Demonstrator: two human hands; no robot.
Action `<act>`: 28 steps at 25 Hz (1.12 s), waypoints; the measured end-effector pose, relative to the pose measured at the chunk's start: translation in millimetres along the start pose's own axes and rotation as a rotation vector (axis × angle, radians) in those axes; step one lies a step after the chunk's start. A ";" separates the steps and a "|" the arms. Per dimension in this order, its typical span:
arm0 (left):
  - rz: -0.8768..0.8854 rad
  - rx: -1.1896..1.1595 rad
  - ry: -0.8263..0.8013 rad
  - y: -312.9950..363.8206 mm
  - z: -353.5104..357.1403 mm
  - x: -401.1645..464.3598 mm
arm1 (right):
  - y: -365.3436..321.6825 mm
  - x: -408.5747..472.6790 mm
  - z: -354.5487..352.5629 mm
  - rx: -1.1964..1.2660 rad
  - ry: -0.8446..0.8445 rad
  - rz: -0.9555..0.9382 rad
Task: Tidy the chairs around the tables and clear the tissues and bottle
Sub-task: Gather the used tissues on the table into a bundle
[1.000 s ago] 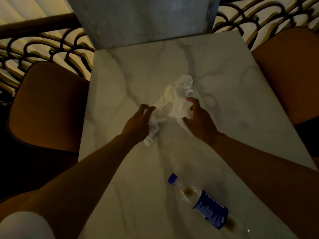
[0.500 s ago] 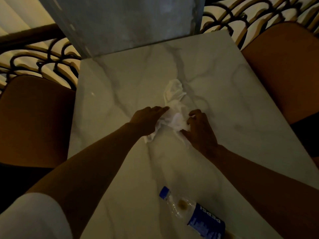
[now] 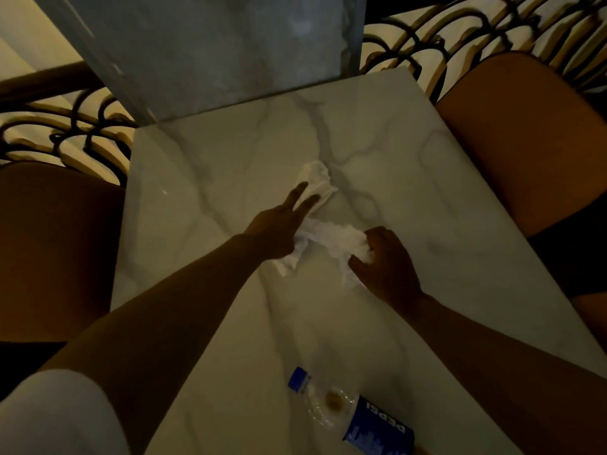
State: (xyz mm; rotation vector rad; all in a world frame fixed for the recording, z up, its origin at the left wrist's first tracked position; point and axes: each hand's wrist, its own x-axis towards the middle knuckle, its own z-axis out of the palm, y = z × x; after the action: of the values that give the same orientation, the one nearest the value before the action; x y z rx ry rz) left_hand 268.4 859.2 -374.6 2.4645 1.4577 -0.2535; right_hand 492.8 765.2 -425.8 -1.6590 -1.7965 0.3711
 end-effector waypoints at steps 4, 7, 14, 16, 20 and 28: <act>-0.020 0.091 -0.112 -2.8 -14.3 40.7 | 12.9 -10.5 7.6 -0.041 -0.003 -0.032; -0.066 0.098 -0.089 -4.3 -8.4 46.4 | 13.9 -9.2 7.7 0.012 0.059 0.113; -0.312 -0.105 0.144 18.1 14.9 -19.6 | 4.9 -5.8 -7.6 0.139 0.069 0.169; -0.343 -0.159 0.133 24.4 18.4 -43.4 | -8.6 -9.4 -20.8 0.149 0.016 0.295; -0.357 -0.382 0.143 42.8 11.6 -84.7 | -32.4 -23.7 -48.3 0.075 -0.124 0.334; -0.418 -0.481 0.446 105.0 -44.5 -167.6 | -82.4 -59.6 -110.8 0.188 -0.198 0.350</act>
State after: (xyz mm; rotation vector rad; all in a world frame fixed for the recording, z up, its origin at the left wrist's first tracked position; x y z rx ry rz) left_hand 280.9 685.7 -270.5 1.8821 1.9269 0.5449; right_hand 497.5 670.5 -309.2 -1.8507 -1.5446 0.8588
